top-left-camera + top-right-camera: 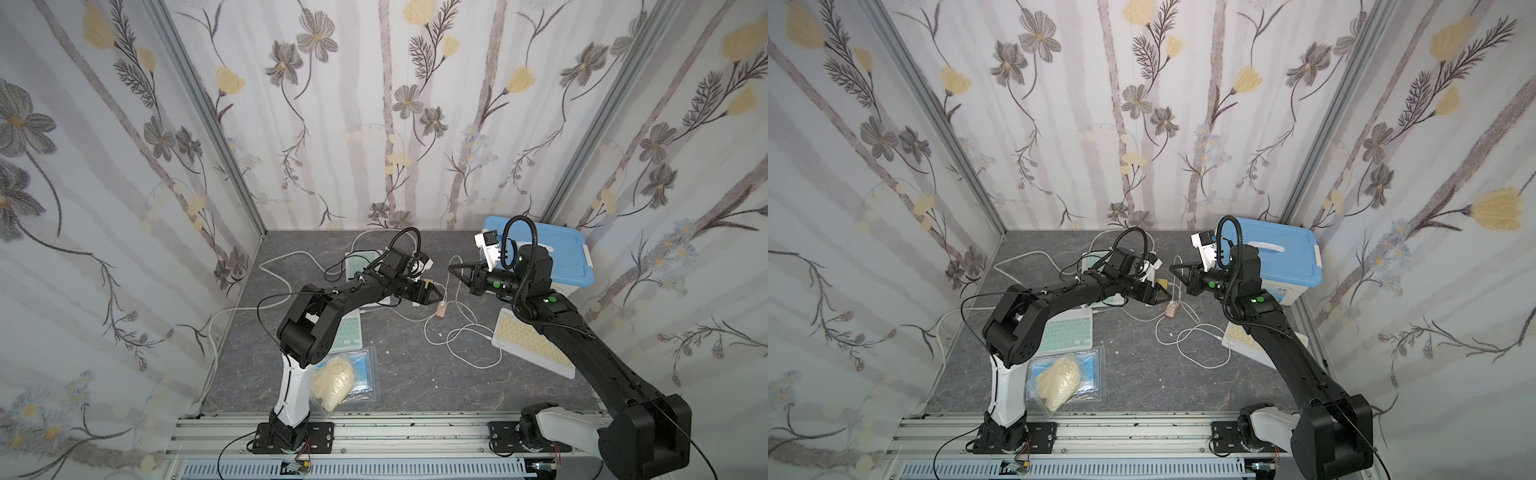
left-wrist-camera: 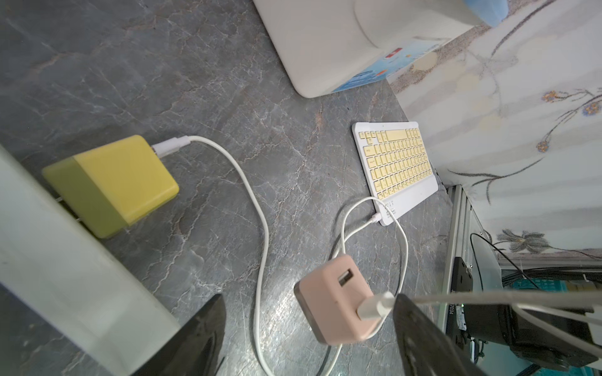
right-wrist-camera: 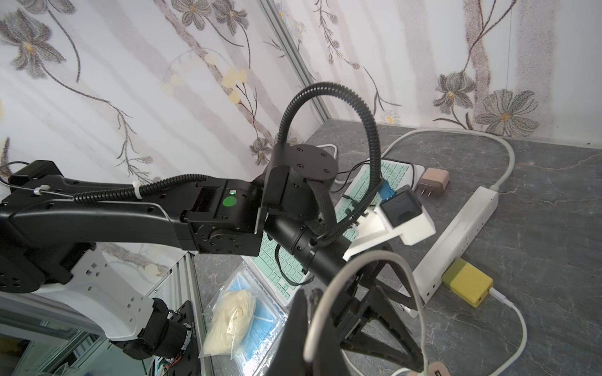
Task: Unplug the wireless keyboard
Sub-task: Place the power cord at the center of the board.
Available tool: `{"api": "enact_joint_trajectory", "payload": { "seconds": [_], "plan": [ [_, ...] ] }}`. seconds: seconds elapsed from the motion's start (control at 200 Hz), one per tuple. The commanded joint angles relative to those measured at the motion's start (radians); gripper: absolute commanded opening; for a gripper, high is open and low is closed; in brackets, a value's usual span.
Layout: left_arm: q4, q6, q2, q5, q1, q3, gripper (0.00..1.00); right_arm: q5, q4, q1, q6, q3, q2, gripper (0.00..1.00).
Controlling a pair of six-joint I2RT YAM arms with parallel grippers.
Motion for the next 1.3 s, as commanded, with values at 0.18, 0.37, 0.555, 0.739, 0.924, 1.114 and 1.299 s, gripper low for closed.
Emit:
{"api": "enact_joint_trajectory", "payload": {
  "seconds": [0.18,0.37,0.555,0.739,0.924,1.114,1.299],
  "plan": [
    [0.151,0.025,-0.062,-0.018,-0.020,-0.116,0.82,-0.024,0.039,0.004,0.047,-0.002,0.011,0.00],
    [0.163,0.013,-0.134,-0.083,-0.013,-0.194,0.80,-0.030,0.054,0.038,0.071,-0.020,0.013,0.00],
    [0.204,-0.030,-0.270,-0.136,0.020,-0.332,0.78,-0.037,0.087,0.100,0.106,-0.021,0.033,0.00],
    [0.152,-0.097,-0.457,-0.272,0.071,-0.479,0.76,-0.056,0.092,0.172,0.117,-0.022,0.039,0.00],
    [0.061,-0.109,-0.522,-0.296,0.074,-0.501,0.78,-0.059,0.080,0.189,0.105,-0.111,0.028,0.00],
    [0.053,-0.119,-0.516,-0.331,0.065,-0.521,0.77,0.089,-0.100,0.189,-0.006,-0.211,0.022,0.17],
    [0.050,-0.123,-0.503,-0.338,0.063,-0.525,0.77,0.366,-0.247,0.189,0.001,-0.273,-0.017,0.48]
  ]
}}
